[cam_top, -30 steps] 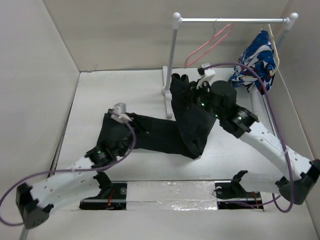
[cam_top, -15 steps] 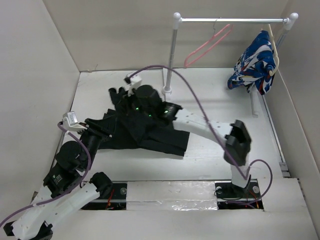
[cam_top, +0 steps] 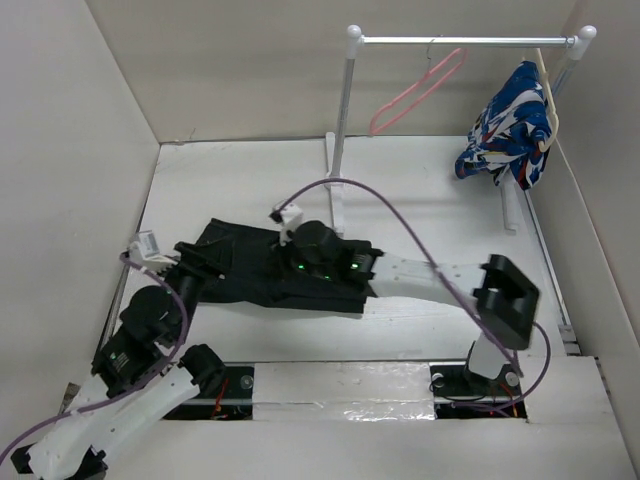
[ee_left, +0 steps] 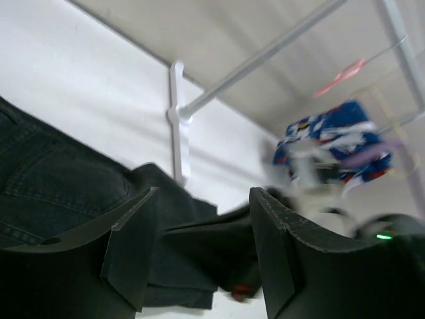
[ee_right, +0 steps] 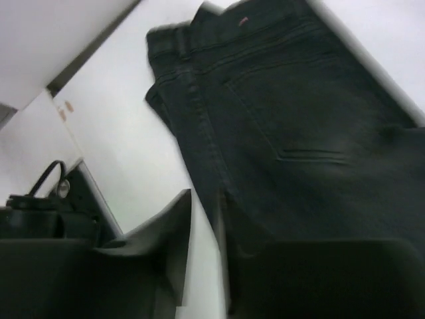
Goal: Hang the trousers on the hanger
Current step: Fold the trousers at the center of the board, then pick up the hanger from the clothesline.
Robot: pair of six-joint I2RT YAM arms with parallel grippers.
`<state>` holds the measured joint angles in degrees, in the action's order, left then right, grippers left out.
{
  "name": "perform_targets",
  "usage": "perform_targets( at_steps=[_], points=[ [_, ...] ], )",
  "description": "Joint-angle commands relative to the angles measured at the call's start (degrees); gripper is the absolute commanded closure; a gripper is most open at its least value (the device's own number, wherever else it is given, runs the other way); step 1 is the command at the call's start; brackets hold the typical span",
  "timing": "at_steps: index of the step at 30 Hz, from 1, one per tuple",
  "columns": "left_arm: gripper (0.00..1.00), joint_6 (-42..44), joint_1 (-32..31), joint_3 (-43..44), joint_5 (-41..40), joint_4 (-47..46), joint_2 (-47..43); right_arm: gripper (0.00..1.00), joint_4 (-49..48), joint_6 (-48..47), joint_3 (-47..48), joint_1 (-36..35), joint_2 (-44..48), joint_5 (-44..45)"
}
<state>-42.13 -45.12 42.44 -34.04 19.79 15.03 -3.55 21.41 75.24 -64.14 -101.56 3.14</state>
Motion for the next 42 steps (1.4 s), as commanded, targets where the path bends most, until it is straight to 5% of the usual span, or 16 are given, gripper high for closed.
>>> perform_targets(
  at_steps=[1,2,8,14,19,25,30,33,37,38,40,42],
  points=[
    [0.47,-0.67,0.21,-3.84,5.63,-7.19,8.58,0.9,-10.07,1.7,-13.73,1.91,12.41,8.8],
    [0.46,-0.41,0.21,-4.63,6.87,-8.79,10.7,1.0,-11.55,2.66,-17.46,3.04,16.87,8.99],
    [0.46,0.73,0.21,-7.72,14.61,-23.91,30.91,1.0,-14.21,7.06,-37.33,8.23,25.44,9.43],
    [0.47,1.35,1.88,-6.57,15.14,-31.03,47.89,1.0,-15.87,9.96,-43.59,14.03,23.34,8.63],
    [0.47,-2.34,11.18,-12.61,21.2,-37.77,54.66,1.0,-18.95,11.55,-49.4,18.78,20.61,6.19],
    [0.47,-2.52,21.21,-17.29,26.22,-41.93,57.92,1.0,-13.6,11.29,-52.39,21.16,29.47,8.54],
    [0.49,-2.52,19.56,-16.77,29.03,-43.26,53.19,0.87,-1.03,5.85,-45.82,21.16,44.23,11.54],
    [0.52,0.02,12.62,-16.51,26.32,-44.84,44.93,0.58,5.55,0.84,-36.27,21.94,51.45,13.3],
    [0.75,5.47,6.11,-13.97,21.74,-44.84,38.51,0.31,10.32,-4.17,-21.04,26.6,51.64,13.65],
    [0.88,6.44,5.58,-13.7,22.0,-44.84,38.06,0.29,10.93,-4.97,-18.06,29.39,49.29,13.04],
    [0.99,9.34,4.17,-13.96,21.74,-45.63,37.45,0.3,11.2,-5.15,-9.03,32.31,45.94,10.68],
    [1.0,10.83,2.59,-14.22,20.6,-46.16,37.53,0.67,10.06,-3.66,-3.99,36.53,40.32,8.04]
  ],
)
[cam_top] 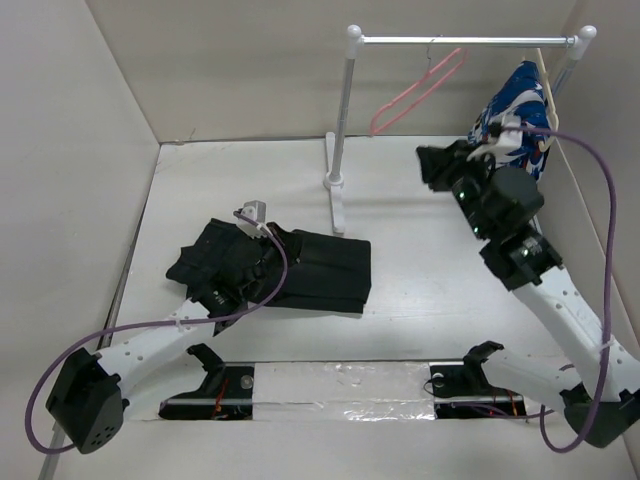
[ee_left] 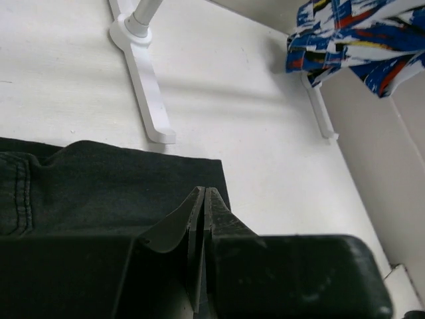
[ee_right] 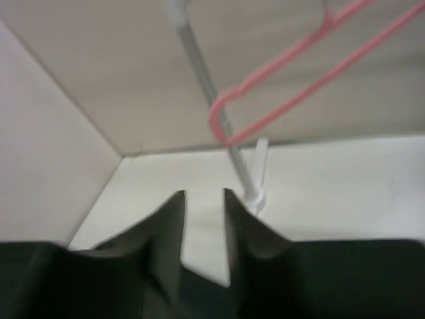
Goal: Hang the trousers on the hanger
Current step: Pick up the hanger from the clothesline.
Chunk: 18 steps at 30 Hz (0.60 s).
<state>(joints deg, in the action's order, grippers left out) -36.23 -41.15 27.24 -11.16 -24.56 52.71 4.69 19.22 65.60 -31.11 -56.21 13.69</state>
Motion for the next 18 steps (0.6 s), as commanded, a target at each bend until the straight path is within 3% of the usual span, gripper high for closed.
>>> perform_targets(
  at_steps=[1,2,5,7,8,9,11,14,18],
  points=[
    [1.0,6.33,-2.0,0.88,-1.94,-1.72,-0.06,0.77,1.55,-0.77,10.55,4.65,-7.06,-5.05],
    [1.0,6.69,-2.53,0.71,-1.85,-1.64,-0.24,1.0,1.29,0.36,13.03,5.7,-9.25,-5.86],
    [1.0,8.01,-3.68,-0.17,-1.06,-1.72,-2.25,1.0,2.86,3.26,22.5,8.78,-17.95,-8.84],
    [1.0,8.54,-3.68,-0.44,-0.8,-1.72,-3.74,0.79,3.92,5.03,26.14,9.49,-22.97,-7.64],
    [0.99,8.63,-3.68,-0.7,-0.71,-1.81,-4.1,0.49,3.4,7.04,27.89,10.19,-24.2,-7.98],
    [0.96,8.63,-3.68,-0.7,-0.71,-1.81,-4.28,0.37,2.61,8.01,28.26,10.2,-25.17,-8.68],
    [0.86,8.46,-3.68,-0.18,-0.27,-0.76,-4.54,0.22,1.03,11.16,28.61,12.21,-27.55,-12.1],
    [0.76,8.37,-3.68,-0.61,-0.09,-1.37,-4.9,0.21,-0.11,13.64,29.4,12.92,-30.19,-13.25],
    [0.73,8.02,-3.68,-0.09,0.52,-0.85,-3.93,0.23,-2.14,15.66,30.11,13.97,-33.79,-18.61]
  ],
)
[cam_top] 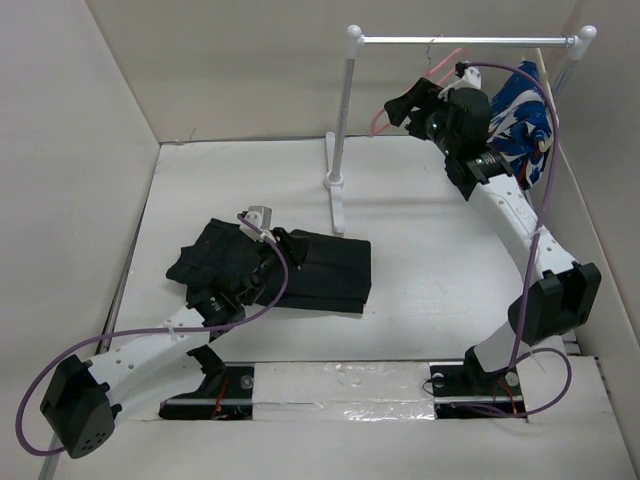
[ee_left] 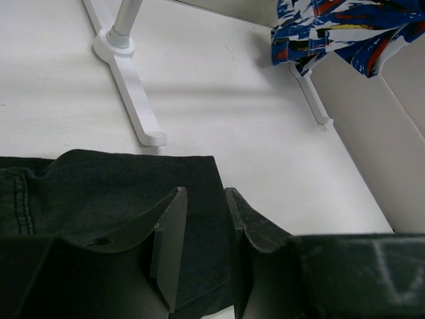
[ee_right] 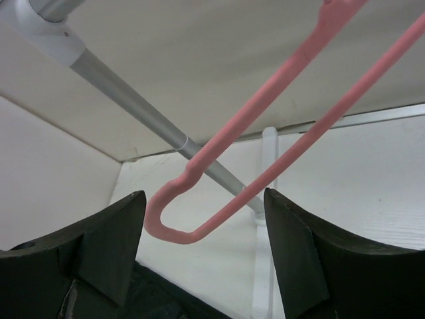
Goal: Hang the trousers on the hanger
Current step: Pick up the hanger from the clothesline.
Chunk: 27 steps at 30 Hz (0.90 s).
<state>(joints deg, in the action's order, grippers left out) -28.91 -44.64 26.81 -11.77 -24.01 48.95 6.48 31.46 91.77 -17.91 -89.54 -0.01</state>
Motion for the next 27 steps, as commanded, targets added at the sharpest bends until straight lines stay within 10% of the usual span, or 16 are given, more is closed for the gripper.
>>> perform_targets(
  at_steps=[1,27],
  points=[
    [0.73,0.69,-0.18,0.44,1.48,-1.65,0.09,0.24,-4.54,3.86,3.69,0.77,-1.07,-5.87],
    [0.72,0.43,-0.18,0.26,1.22,-1.92,0.71,0.85,-21.6,11.52,-6.86,4.11,1.11,-18.35]
  ],
)
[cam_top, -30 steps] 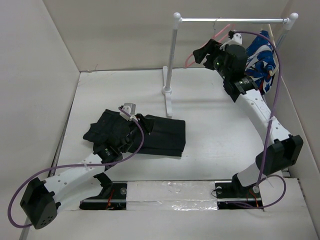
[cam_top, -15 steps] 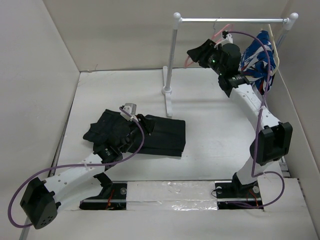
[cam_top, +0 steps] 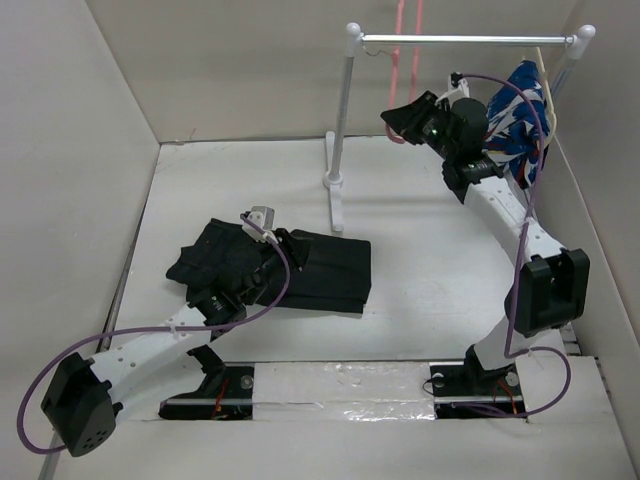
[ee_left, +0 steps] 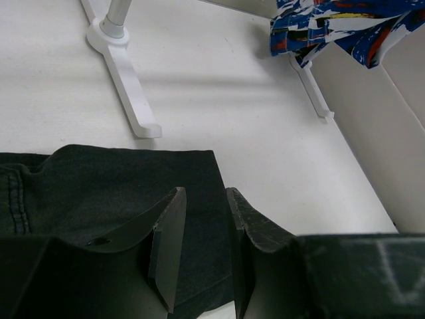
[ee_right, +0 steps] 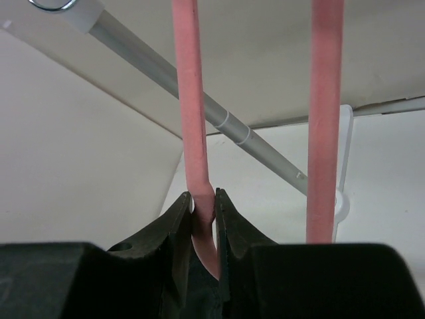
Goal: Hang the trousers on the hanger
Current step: Pick up the hanger from the clothesline.
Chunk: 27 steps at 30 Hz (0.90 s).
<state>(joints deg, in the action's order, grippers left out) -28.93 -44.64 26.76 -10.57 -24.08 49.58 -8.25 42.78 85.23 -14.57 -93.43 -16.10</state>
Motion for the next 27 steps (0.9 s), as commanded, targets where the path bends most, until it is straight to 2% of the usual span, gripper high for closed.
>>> perform_targets(
  at_steps=[1,4,11,19,25,27],
  points=[
    [0.72,0.45,-0.18,0.22,0.02,-2.11,-0.1,0.86,-6.95,0.11,-0.76,0.77,5.53,-2.62],
    [0.72,0.45,-0.18,-0.13,-0.59,-2.29,-0.01,0.87,-7.13,-0.07,-2.96,1.38,7.64,-3.33],
    [0.72,0.28,-0.18,0.04,-0.07,-2.64,0.78,0.94,-17.49,5.64,-10.96,3.75,9.66,-10.7],
    [0.72,0.36,-0.18,0.13,-0.42,-2.47,1.13,1.0,-23.29,9.76,-16.14,6.3,9.85,-14.57],
    [0.72,0.54,-0.18,0.22,-0.24,-2.73,2.0,1.0,-39.54,19.6,-20.36,8.23,6.87,-20.55],
    [0.72,0.54,-0.18,0.57,-0.33,-2.29,2.36,1.0,-50.07,25.9,-22.46,8.76,5.72,-22.31]
  ],
)
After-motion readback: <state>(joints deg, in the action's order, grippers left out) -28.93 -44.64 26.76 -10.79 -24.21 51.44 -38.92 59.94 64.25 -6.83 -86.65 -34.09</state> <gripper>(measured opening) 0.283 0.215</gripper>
